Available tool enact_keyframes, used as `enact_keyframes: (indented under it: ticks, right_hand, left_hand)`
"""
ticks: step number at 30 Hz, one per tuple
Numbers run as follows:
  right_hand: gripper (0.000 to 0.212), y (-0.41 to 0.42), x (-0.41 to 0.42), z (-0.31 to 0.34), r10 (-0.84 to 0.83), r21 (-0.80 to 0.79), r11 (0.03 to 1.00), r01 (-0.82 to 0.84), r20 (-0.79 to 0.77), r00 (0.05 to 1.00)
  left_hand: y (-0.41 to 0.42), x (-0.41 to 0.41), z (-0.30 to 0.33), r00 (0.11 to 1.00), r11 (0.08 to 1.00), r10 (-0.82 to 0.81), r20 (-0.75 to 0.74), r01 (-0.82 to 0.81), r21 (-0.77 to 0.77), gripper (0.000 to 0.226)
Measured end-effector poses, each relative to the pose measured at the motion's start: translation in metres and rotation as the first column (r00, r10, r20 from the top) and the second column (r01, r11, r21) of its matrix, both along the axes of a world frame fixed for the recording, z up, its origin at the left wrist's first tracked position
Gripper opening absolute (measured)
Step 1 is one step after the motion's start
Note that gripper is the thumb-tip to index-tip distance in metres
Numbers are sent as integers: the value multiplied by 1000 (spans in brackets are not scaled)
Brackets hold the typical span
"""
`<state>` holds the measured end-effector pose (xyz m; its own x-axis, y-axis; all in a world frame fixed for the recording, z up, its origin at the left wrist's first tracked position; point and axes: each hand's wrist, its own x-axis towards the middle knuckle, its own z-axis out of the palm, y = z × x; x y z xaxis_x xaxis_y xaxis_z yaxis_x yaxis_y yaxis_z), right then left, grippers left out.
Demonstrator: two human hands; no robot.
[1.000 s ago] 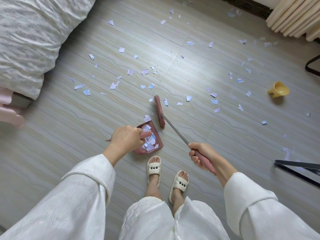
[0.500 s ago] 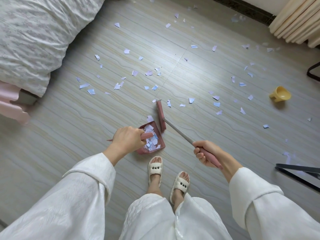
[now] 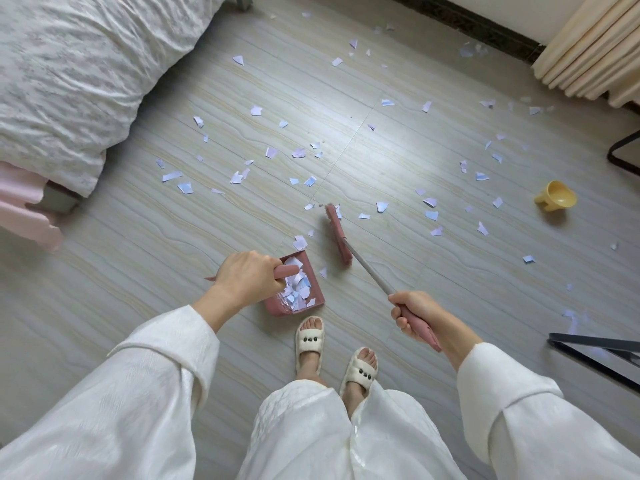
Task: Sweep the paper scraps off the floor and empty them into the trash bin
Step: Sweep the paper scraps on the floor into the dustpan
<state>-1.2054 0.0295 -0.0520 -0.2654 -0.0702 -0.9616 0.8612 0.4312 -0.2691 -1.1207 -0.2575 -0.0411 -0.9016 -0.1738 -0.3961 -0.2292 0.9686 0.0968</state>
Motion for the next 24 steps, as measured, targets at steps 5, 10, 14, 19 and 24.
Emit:
enact_keyframes:
  ticks: [5, 10, 14, 19, 24]
  right_hand:
    - [16, -1, 12, -5, 150, 49, 988, -146, -90, 985]
    - [14, -20, 18, -3, 176, -13, 984, -176, -1, 984]
    - [29, -11, -18, 18, -40, -149, 986, 78, 246, 968]
    - [23, -8, -13, 29, 188, -76, 980, -184, 47, 981]
    - [14, -25, -9, 21, 257, 8, 966, -257, -80, 963]
  left_hand:
    - [10, 3, -18, 999, 999, -31, 20, 32, -33, 25]
    - [8, -4, -24, 1000, 1000, -23, 0, 23, -21, 25]
    - [8, 0, -27, 1000, 999, -23, -7, 23, -31, 23]
    - [5, 9, -26, 1000, 999, -3, 14, 3, -41, 25]
    - [2, 12, -17, 997, 998, 60, 41, -61, 14, 27]
